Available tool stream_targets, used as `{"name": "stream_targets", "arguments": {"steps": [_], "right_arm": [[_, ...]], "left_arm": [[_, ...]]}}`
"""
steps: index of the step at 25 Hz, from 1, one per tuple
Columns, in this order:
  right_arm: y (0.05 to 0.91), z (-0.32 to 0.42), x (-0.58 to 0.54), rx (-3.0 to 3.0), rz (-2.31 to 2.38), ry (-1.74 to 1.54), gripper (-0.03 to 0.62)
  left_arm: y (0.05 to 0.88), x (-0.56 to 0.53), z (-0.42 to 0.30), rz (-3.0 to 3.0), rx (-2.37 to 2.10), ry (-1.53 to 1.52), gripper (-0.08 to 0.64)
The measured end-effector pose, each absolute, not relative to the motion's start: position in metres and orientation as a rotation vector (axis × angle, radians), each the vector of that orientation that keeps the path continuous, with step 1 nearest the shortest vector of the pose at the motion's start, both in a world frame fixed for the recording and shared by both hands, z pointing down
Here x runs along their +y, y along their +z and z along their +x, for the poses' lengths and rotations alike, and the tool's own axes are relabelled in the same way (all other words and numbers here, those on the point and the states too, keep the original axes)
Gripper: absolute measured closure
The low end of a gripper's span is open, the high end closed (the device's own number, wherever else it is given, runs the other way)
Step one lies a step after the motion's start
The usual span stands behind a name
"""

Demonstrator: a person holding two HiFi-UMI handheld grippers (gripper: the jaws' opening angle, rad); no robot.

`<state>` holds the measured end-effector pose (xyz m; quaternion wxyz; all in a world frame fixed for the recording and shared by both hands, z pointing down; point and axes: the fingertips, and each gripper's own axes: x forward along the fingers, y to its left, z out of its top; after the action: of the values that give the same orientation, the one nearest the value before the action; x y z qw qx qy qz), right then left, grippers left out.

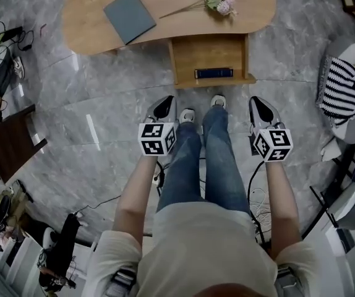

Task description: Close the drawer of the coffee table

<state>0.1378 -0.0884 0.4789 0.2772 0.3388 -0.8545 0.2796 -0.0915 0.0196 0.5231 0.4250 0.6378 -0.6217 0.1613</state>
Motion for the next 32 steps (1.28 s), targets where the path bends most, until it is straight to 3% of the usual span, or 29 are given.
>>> {"name": "stream_targets", "arguments": {"steps": [6,13,16,18,28,32], "right_arm": [[0.572,0.157,-0.098,-2.183,0.843,0.790,0.561],[0.666,0.177,-0.105,-2.056,0.766,0.691,0.530],[0.696,0.190,-0.110,-2.008,0.743,0.655,0.466],[0.714,0.201,-0.114,-1.973,0.733,0.614,0.457],[0.794,0.234,-0.126,-1.844,0.603,0.471,0.346],[0.808,0.228,-0.142,-1.839,0.588,0.475,0.339]], "left_arm": [[0.618,0.026,-0.091,1.526,-1.519,0.523,0.546],[0.700,0.041,-0.092,1.481,-1.453,0.677,0.439],[0.728,0.045,-0.089,1.459,-1.409,0.734,0.356],[0.745,0.045,-0.089,1.452,-1.389,0.774,0.325],[0.810,0.034,-0.093,1.507,-1.366,0.956,0.308],[0.821,0.021,-0.092,1.535,-1.364,1.010,0.308]]}}
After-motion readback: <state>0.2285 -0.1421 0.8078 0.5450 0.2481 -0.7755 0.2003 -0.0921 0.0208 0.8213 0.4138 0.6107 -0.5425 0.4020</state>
